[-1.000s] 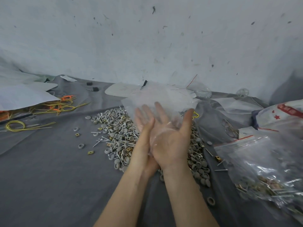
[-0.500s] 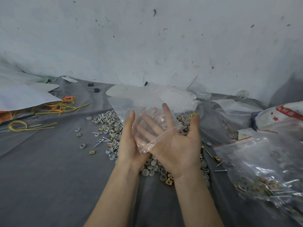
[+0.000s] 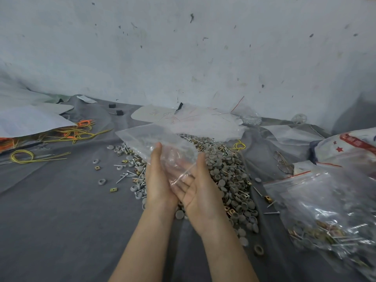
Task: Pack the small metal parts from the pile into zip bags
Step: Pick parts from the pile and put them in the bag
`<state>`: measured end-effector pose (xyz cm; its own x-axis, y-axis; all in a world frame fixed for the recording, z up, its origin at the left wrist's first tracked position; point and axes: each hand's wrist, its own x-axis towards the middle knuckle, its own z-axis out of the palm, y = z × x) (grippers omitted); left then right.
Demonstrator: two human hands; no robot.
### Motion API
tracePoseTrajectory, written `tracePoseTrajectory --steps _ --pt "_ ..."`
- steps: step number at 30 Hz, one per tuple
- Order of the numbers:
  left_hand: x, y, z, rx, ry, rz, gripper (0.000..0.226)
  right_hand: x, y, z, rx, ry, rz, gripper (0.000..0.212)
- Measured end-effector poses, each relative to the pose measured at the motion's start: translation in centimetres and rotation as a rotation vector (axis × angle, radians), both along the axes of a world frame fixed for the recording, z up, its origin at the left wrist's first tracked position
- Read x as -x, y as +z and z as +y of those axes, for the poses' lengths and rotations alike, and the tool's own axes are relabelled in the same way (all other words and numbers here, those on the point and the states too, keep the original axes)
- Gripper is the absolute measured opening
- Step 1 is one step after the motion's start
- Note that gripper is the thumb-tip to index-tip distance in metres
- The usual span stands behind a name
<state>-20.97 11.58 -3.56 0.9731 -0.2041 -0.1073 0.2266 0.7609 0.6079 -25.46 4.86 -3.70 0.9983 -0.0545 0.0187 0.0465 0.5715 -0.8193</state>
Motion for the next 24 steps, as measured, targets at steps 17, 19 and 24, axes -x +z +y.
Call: tracePoseTrajectory --steps 17,19,24 --pt "-0.7 1.2 5.3 -1.823 0.191 -1.027 0.120 -3.9 2.0 -2.6 0.858 0.106 0.100 0.035" --pt "-1.2 0.6 5.3 -1.967 -0.051 -0.965 0.133 -4.8 2.1 -2.0 0.784 0.207 0.123 0.042" --pt "-2.7 0.3 6.8 -2.028 -0.156 -0.840 0.141 -6.3 1.2 -0.6 0.752 0.398 0.150 0.060"
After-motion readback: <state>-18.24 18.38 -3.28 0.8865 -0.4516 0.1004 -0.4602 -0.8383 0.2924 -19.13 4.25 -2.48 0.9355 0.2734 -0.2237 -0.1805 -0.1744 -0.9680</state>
